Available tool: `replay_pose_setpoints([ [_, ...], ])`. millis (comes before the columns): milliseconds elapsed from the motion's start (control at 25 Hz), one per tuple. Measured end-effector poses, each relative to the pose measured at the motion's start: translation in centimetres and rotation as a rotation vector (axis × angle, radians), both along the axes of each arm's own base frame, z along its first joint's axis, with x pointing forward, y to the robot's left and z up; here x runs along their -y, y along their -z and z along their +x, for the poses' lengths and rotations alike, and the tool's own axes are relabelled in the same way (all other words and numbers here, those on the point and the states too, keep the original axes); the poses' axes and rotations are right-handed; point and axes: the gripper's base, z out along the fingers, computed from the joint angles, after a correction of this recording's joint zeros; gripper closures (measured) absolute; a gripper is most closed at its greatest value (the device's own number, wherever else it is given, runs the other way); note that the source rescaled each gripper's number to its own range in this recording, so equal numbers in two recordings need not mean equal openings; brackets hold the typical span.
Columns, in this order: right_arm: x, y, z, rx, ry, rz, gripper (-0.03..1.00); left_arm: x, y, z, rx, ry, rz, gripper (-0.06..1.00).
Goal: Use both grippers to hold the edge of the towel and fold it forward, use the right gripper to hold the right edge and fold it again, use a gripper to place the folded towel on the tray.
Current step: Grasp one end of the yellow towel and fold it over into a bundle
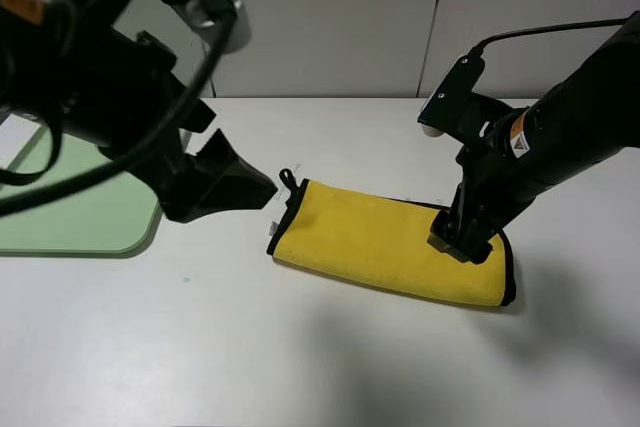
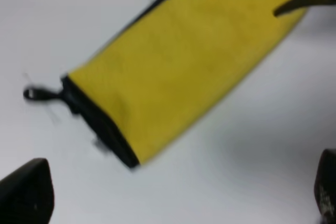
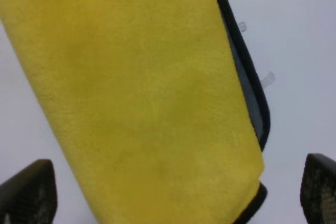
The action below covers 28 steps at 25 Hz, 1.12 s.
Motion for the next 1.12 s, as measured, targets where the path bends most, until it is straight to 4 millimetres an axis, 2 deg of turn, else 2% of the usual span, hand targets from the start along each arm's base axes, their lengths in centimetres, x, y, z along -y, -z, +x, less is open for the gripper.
replay_pose_setpoints([
  [160,-0.2,0.0,-0.1,-0.022,0.027,0.031,-0.03,-2.4,-1.0,-2.0,-0.03,-0.111,0.002,-0.05],
  [440,-0.3,0.0,-0.2,-0.039,0.048,0.058,-0.03,-7.7,0.3,-6.9,-0.011,-0.269,-0.085,-0.05],
  [560,-0.3,0.1,-0.3,-0.042,0.052,0.062,-0.03,-9.8,0.4,-9.1,0.017,-0.33,-0.181,-0.05],
  [840,-0.4,0.1,-0.3,-0.045,0.056,0.068,-0.03,-14.5,0.6,-13.6,0.068,-0.393,-0.254,-0.05],
  [1000,-0.4,0.1,-0.3,-0.047,0.059,0.071,-0.03,-16.4,1.3,-15.6,0.054,-0.423,-0.257,-0.05],
  [1120,-0.4,0.1,-0.3,-0.048,0.06,0.072,-0.03,-17.3,1.7,-16.2,0.059,-0.451,-0.236,-0.05],
])
